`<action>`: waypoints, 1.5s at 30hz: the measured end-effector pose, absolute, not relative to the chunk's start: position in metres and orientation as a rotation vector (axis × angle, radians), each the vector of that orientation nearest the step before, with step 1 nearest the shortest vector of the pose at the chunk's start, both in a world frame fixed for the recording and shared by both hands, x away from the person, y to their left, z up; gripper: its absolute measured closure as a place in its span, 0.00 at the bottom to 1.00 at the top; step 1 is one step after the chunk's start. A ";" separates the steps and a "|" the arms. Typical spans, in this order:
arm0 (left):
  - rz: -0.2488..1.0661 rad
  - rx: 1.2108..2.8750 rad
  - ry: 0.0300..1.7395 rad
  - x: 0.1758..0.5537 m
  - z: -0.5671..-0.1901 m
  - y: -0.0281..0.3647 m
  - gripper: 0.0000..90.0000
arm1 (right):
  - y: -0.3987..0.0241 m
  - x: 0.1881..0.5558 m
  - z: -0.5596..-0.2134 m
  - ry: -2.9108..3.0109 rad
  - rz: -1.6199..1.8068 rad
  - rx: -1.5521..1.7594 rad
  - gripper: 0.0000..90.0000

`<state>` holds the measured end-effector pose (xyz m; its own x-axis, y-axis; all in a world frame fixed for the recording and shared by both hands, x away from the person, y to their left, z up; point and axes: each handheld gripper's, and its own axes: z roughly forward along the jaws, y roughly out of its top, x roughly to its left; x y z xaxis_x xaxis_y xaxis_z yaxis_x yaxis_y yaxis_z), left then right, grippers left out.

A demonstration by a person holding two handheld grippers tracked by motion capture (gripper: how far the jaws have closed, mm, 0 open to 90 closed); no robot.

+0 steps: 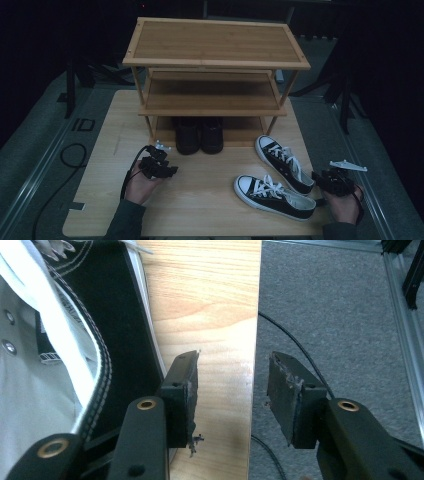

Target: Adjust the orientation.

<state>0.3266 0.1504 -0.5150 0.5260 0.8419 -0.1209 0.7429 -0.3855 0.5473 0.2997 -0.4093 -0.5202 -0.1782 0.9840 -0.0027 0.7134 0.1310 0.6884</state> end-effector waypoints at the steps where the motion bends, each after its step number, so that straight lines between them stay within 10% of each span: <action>1: 0.235 2.218 1.281 0.326 -0.515 0.150 0.61 | -0.408 0.301 -0.518 1.964 0.770 1.622 0.61; 45: 0.208 2.238 1.271 0.325 -0.523 0.145 0.61 | -0.393 0.298 -0.469 2.365 0.924 1.332 0.69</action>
